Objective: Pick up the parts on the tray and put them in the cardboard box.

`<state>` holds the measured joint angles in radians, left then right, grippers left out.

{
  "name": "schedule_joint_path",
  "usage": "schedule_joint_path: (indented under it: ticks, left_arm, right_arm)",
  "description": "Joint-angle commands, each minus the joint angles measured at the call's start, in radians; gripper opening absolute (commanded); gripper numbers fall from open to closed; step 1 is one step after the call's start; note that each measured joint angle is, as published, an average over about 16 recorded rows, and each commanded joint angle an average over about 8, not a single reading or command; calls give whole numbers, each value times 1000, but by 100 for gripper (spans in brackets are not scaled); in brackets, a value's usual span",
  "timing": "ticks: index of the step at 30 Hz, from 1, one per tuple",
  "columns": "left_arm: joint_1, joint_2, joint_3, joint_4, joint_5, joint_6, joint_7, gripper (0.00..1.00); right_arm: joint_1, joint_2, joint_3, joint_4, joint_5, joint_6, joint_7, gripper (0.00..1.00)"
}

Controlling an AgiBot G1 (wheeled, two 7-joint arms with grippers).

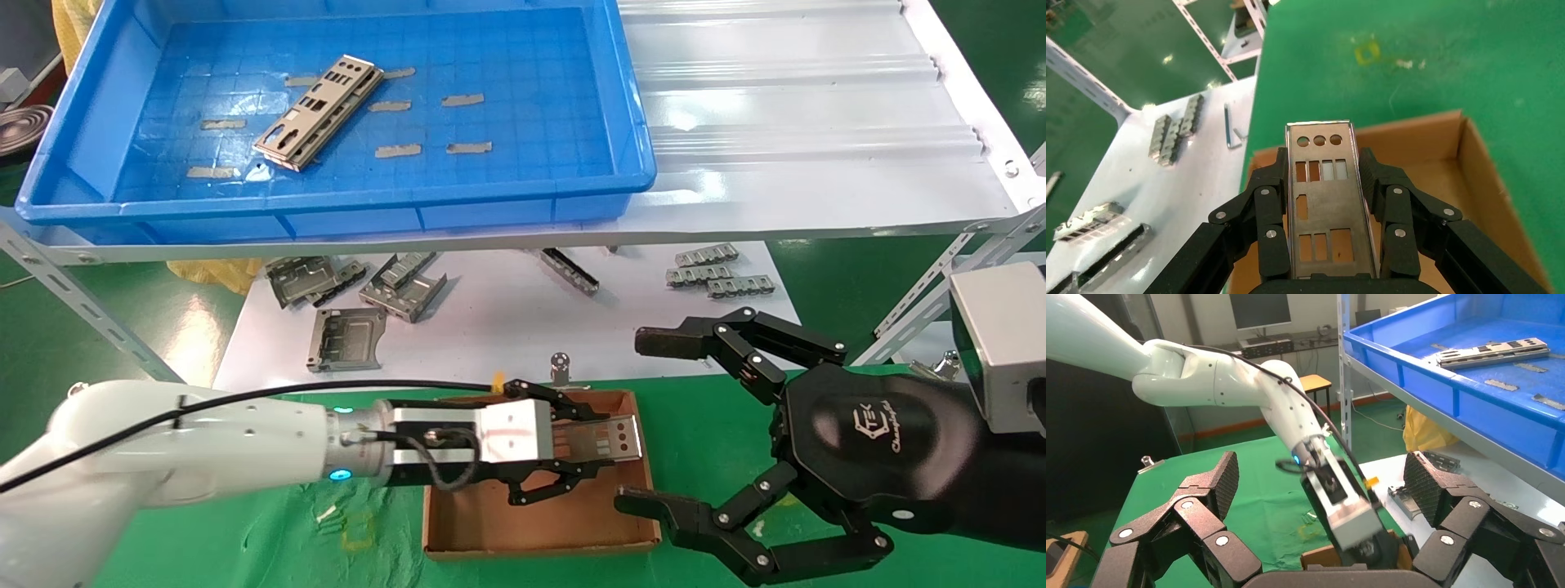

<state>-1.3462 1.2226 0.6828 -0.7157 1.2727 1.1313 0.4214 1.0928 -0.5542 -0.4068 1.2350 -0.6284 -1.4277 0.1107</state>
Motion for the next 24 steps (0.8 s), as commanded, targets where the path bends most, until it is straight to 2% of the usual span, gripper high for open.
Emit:
schedule_joint_path:
  ticks: [1,3,9,11,24]
  left_arm:
    - [6,25,4,21,12,-26,31,0]
    - [0,37,8,48,21,-29,57,8]
    - [-23,52,14,125,34,-17,123,81]
    - [-30,55,13,147,33,-11,139,98]
    - [-63,77,6,241,21,13,185,100]
  right_arm:
    - [0,0,0,0,0,0,0,100]
    - [0,0,0,0,0,0,0,100]
    - [0,0,0,0,0,0,0,100]
    - [0,0,0,0,0,0,0,100]
    - [0,0,0,0,0,0,0,100]
